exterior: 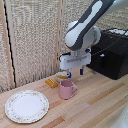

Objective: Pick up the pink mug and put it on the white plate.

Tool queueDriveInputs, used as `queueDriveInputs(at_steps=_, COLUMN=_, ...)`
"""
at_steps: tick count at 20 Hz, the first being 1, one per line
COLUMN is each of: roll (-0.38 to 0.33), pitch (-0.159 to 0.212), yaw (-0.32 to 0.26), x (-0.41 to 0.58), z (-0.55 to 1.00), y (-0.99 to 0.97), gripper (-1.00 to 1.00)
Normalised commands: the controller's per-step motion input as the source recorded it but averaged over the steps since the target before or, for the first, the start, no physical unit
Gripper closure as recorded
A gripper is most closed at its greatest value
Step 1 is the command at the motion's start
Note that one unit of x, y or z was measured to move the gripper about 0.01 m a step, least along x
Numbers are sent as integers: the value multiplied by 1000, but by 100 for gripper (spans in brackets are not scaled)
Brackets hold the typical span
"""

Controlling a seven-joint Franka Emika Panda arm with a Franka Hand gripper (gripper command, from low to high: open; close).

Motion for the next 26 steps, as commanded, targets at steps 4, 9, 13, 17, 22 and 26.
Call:
queueDriveInputs(at_steps=4, roll=-15, pitch=-45, yaw=135, x=87, z=-306, y=0, gripper=-100)
queueDriveInputs(at_steps=9, roll=-28, pitch=-36, yaw=146, x=125, z=-297, y=6, gripper=-100)
queueDriveInputs(at_steps=13, roll=-77, pitch=-48, yaw=121, x=71, z=-327, y=130, gripper=-100)
queueDriveInputs(at_steps=17, roll=-106, pitch=-25, yaw=122, x=28, z=-293, y=205, gripper=100)
queueDriveInputs(at_steps=22, roll=-35, pitch=0, yaw=13, x=0, z=-85, y=113, gripper=100)
queueDriveInputs(at_steps=26, roll=0, pitch=-5, yaw=0, x=0, z=0, y=3, gripper=100)
